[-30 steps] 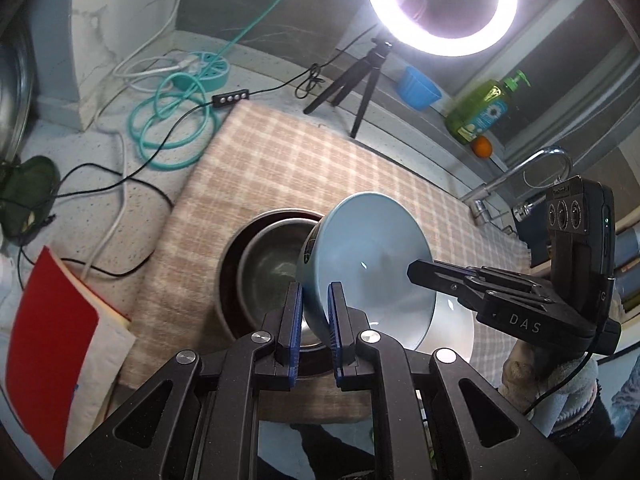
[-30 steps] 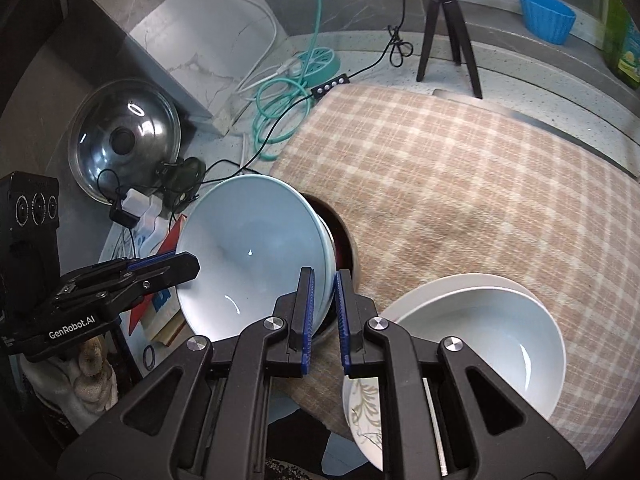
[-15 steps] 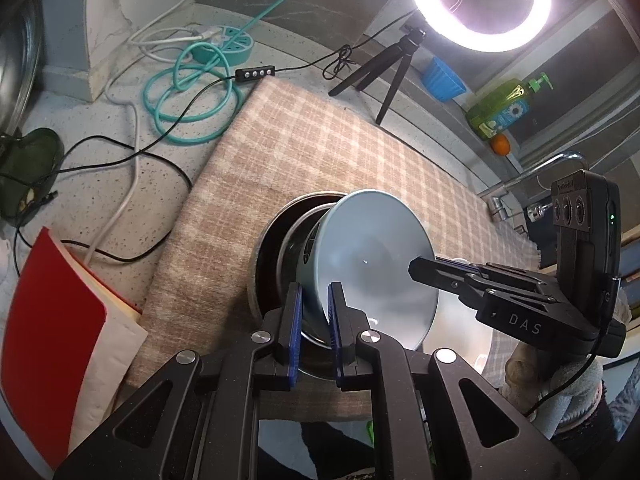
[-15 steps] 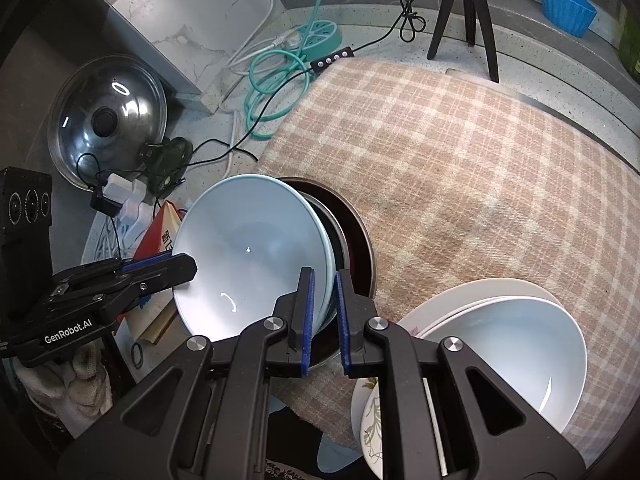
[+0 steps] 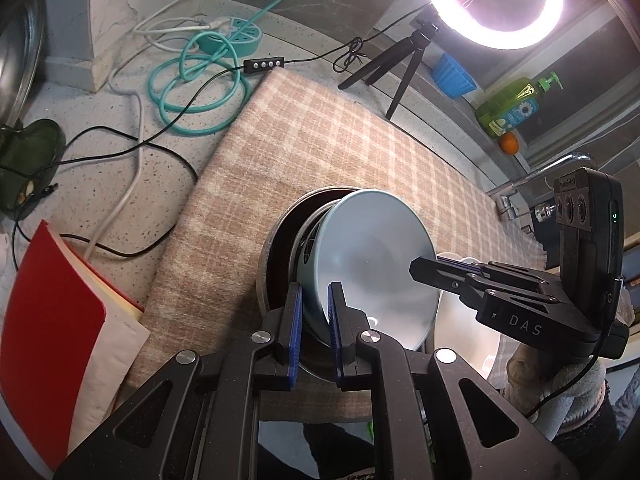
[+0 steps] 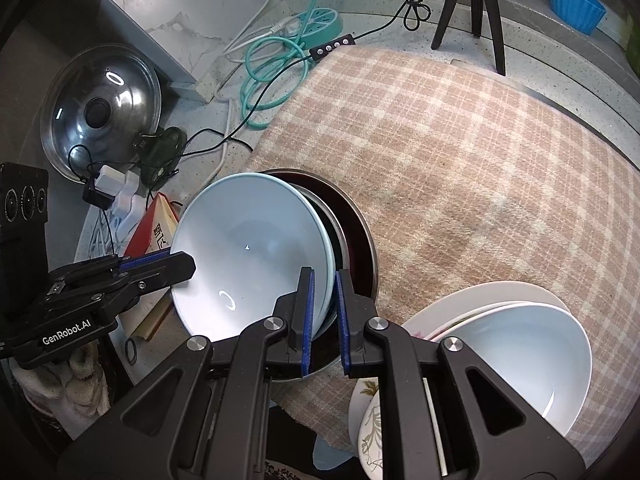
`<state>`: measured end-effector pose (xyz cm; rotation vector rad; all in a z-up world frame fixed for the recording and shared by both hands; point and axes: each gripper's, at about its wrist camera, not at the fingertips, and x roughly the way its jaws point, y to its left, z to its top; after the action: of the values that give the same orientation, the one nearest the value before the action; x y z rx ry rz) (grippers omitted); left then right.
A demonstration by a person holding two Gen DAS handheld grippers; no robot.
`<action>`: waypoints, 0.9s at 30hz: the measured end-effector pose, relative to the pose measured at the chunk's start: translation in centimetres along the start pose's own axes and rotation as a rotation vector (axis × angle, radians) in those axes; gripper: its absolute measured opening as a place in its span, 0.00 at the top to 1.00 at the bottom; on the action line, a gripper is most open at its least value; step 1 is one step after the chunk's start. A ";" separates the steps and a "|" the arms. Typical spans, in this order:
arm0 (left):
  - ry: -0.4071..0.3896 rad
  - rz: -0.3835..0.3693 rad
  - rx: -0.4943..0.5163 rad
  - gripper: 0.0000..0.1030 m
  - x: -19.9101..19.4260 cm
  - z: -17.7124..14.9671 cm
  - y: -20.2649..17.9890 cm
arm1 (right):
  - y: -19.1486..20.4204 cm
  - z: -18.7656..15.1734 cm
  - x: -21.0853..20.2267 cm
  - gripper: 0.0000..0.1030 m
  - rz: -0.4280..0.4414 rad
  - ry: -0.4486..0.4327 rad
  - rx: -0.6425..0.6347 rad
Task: Organize plates and bowls
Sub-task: 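Lower the white bowl into the steel bowls and open both grippers, then close both grippers on the rim of the large steel bowl stack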
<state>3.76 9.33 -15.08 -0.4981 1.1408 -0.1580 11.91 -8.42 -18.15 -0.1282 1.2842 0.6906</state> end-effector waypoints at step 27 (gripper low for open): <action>-0.064 0.031 -0.037 0.80 -1.8 -0.2 1.9 | -2.9 -0.5 -3.4 0.52 0.059 -0.102 0.087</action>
<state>2.62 11.56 -14.53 -0.5141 1.0896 -0.0933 12.66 -12.27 -16.06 0.0157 1.2222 0.6827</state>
